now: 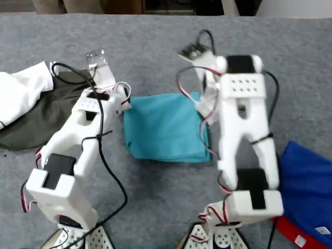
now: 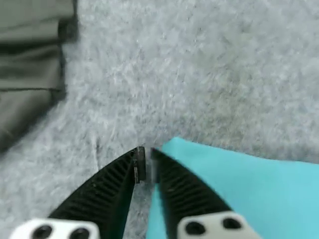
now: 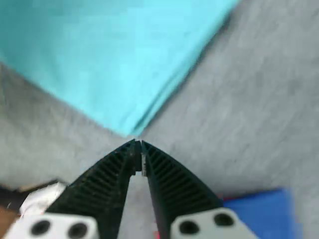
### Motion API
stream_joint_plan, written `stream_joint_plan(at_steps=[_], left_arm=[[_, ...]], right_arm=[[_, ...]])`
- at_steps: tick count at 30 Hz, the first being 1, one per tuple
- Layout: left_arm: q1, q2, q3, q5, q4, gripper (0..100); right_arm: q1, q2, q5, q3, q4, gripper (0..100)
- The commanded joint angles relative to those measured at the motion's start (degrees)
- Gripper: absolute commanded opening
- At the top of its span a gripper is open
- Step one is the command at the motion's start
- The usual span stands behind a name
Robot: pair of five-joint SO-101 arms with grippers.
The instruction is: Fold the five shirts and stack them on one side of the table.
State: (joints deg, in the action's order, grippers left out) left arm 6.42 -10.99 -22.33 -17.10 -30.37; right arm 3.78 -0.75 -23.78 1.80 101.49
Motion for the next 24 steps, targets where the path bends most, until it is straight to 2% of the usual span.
stream_joint_plan(at_steps=[1, 4, 8, 12, 16, 20, 24], left_arm=[[-1.93, -1.01, 7.21, -8.18, -5.36, 16], [-3.25, -4.97, 13.19, -9.05, -10.64, 16], [-3.16, -10.07, 21.80, -9.05, -19.78, 16], [-2.99, -14.55, 29.19, -9.05, -27.08, 18], [-2.29, -17.19, 34.46, -9.05, -32.35, 19], [-1.41, -17.54, 37.01, -9.05, -34.99, 19], [-1.67, -17.45, 37.89, -9.05, -35.87, 19]], right_arm=[[-3.82, 8.13, 0.53, -7.96, 0.70, 0.5], [-4.26, 14.37, 1.23, -12.97, 0.62, 0.5], [-3.82, 21.85, 11.34, -17.63, -0.79, 2.3], [-1.80, 23.78, 26.99, -27.30, -6.33, 17.5], [2.42, 23.43, 37.36, -36.88, -15.30, 28.9], [6.64, 20.70, 44.92, -40.04, -24.88, 29.2], [10.33, 15.69, 52.57, -37.41, -25.85, 29.6]])
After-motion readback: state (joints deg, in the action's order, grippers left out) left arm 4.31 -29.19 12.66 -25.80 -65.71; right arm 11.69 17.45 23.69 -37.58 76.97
